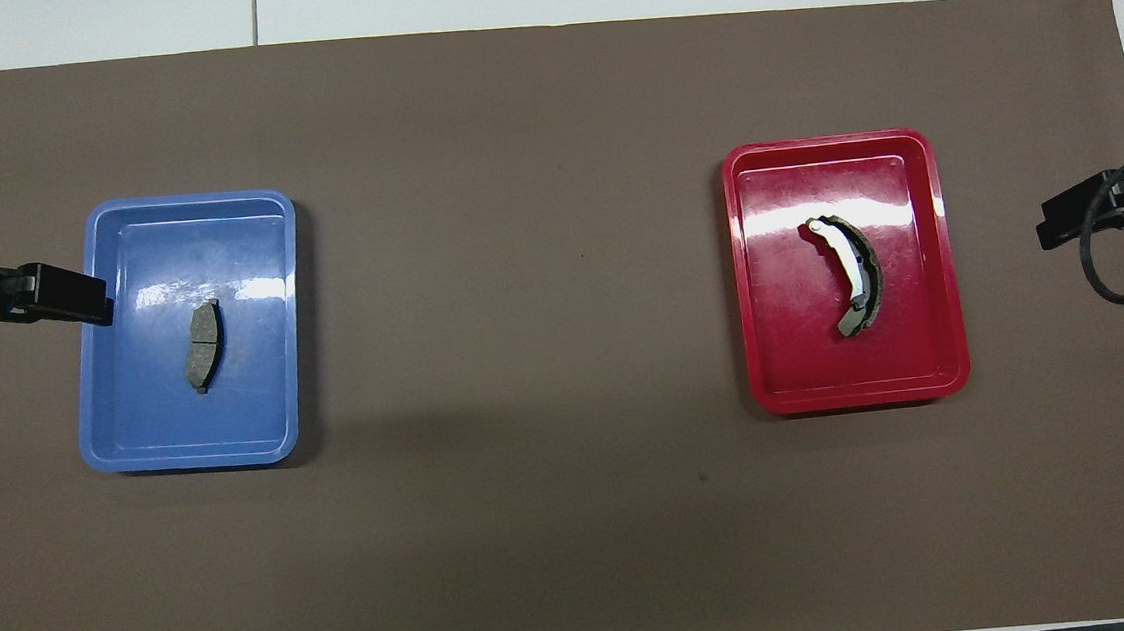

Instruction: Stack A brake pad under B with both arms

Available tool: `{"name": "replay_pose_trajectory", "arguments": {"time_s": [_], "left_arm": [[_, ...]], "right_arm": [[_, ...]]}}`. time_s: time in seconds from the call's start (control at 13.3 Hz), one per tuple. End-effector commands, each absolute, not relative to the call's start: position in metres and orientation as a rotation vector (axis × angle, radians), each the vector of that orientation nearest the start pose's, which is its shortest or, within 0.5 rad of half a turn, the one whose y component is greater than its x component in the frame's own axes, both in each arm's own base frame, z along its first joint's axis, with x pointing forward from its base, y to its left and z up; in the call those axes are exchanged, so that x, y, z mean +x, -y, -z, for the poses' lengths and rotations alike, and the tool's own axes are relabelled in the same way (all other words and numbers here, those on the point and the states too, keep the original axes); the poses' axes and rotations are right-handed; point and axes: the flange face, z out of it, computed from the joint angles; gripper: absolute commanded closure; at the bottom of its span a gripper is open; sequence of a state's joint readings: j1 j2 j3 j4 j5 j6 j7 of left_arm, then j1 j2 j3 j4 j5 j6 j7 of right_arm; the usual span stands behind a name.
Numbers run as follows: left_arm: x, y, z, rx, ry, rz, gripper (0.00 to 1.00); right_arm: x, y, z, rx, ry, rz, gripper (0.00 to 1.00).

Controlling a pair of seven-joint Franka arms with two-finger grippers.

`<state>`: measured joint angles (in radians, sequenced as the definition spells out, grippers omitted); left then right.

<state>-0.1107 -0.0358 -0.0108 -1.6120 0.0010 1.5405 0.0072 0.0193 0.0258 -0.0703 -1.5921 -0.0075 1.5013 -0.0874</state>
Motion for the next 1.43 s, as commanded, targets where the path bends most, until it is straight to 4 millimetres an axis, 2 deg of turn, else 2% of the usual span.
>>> {"name": "replay_pose_trajectory", "arguments": {"time_s": [0.0,0.15,0.3,0.45,0.6,0.75,1.05,1.35], "left_arm": [[0.536,0.053,-0.599,-3.133,-0.197,-0.055,0.00],[0.537,0.046,-0.559,-3.132,-0.241,-0.022,0.00],[0.541,0.049,-0.527,-3.128,-0.268,0.045,0.00],[0.539,0.043,-0.477,-3.129,-0.255,0.106,0.00],[0.535,0.042,-0.423,-3.127,-0.250,0.144,0.00],[0.536,0.035,-0.384,-3.125,-0.229,0.178,0.00],[0.542,0.023,-0.339,-3.124,-0.203,0.149,0.00],[0.541,0.017,-0.305,-3.124,-0.185,0.113,0.00]], "right_arm": [[0.549,0.028,-0.594,-3.149,0.043,-0.168,0.00],[0.556,0.015,-0.584,-3.152,0.078,-0.122,0.00],[0.560,0.012,-0.558,-3.148,0.087,-0.153,0.00],[0.563,-0.002,-0.519,-3.140,0.115,-0.138,0.00],[0.564,-0.028,-0.476,-3.144,0.080,-0.128,0.00],[0.567,-0.035,-0.439,-3.143,0.064,-0.137,0.00],[0.564,-0.036,-0.370,-3.139,0.070,-0.060,0.00],[0.570,-0.037,-0.338,-3.134,0.063,-0.077,0.00]]}}
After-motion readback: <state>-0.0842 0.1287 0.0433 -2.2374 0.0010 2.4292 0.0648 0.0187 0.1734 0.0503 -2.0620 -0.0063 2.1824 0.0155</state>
